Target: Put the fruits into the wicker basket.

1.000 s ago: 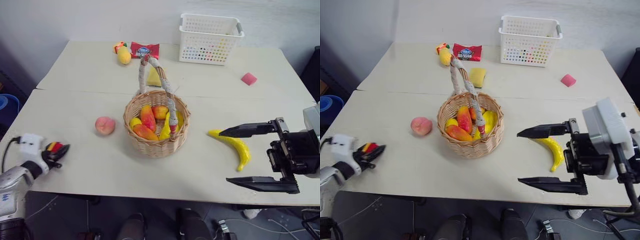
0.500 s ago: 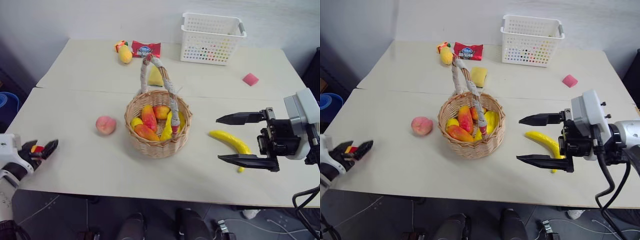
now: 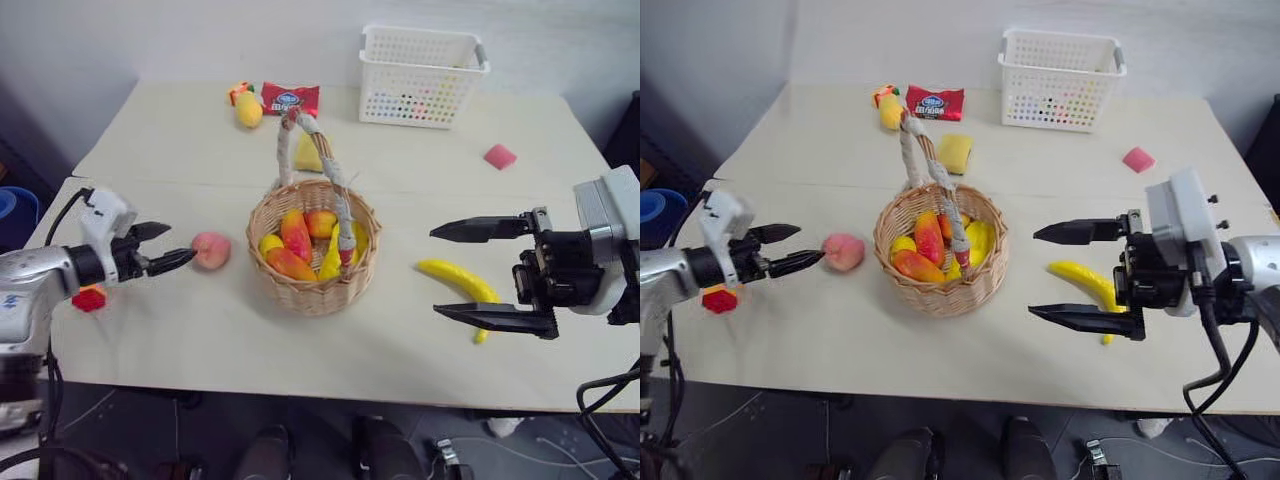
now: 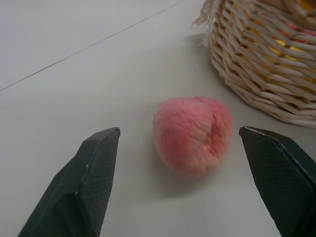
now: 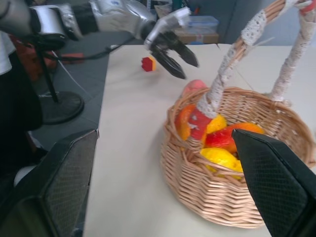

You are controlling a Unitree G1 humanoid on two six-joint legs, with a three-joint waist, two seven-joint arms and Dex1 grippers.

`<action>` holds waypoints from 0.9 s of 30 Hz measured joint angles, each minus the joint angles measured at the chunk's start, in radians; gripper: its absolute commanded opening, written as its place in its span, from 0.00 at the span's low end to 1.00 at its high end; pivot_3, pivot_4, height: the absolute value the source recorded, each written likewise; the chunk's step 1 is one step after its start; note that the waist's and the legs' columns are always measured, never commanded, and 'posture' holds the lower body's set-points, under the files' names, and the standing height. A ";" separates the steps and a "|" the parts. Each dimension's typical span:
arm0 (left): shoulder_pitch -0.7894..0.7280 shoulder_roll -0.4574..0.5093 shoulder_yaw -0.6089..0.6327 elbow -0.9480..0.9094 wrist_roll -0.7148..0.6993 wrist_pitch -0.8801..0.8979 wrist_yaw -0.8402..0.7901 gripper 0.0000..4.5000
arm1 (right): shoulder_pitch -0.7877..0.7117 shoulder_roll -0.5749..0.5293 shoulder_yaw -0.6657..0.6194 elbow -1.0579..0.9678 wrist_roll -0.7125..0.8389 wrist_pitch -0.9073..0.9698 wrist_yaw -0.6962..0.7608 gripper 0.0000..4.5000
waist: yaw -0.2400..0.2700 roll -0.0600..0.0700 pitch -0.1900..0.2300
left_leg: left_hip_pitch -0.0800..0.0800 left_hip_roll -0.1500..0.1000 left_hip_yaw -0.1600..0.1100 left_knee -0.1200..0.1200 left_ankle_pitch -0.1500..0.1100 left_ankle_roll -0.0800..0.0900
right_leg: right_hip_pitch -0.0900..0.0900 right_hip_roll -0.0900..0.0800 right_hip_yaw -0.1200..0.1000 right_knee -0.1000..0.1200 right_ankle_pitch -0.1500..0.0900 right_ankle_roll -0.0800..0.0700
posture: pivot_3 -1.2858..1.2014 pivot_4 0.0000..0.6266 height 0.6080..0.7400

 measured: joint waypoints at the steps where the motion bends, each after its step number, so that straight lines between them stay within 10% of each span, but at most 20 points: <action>1: -0.030 -0.015 -0.026 0.039 0.023 -0.019 -0.007 0.91 | 0.000 -0.003 -0.003 -0.008 0.008 0.005 0.000 1.00 | 0.000 0.000 0.000 | 0.000 0.000 0.001 0.000 0.000 0.001 | 0.000 0.000 -0.001 0.000 0.000 0.000 | 0.52 0.24 1.00; 8: -0.193 -0.096 -0.145 0.270 0.130 -0.130 -0.092 0.91 | -0.005 -0.010 -0.025 -0.032 0.027 0.015 -0.024 1.00 | 0.001 -0.001 0.000 | 0.000 -0.002 0.009 0.005 -0.002 0.006 | -0.001 -0.001 -0.006 0.000 0.002 0.004 | 0.52 0.24 1.00; 18: -0.249 -0.124 -0.170 0.404 0.192 -0.188 -0.161 0.42 | -0.005 -0.010 -0.025 -0.025 -0.003 0.013 -0.044 1.00 | 0.004 -0.002 0.001 | -0.004 -0.001 0.007 0.014 -0.005 0.009 | 0.000 -0.006 -0.006 0.001 0.003 0.006 | 0.52 0.24 1.00; 27: -0.086 0.031 0.039 -0.099 -0.109 0.134 -0.328 0.41 | 0.033 -0.010 -0.038 -0.025 -0.017 0.013 -0.061 1.00 | 0.001 -0.002 0.001 | -0.005 0.002 0.005 0.015 -0.007 0.007 | 0.000 -0.006 -0.001 -0.001 0.003 0.005 | 0.52 0.24 1.00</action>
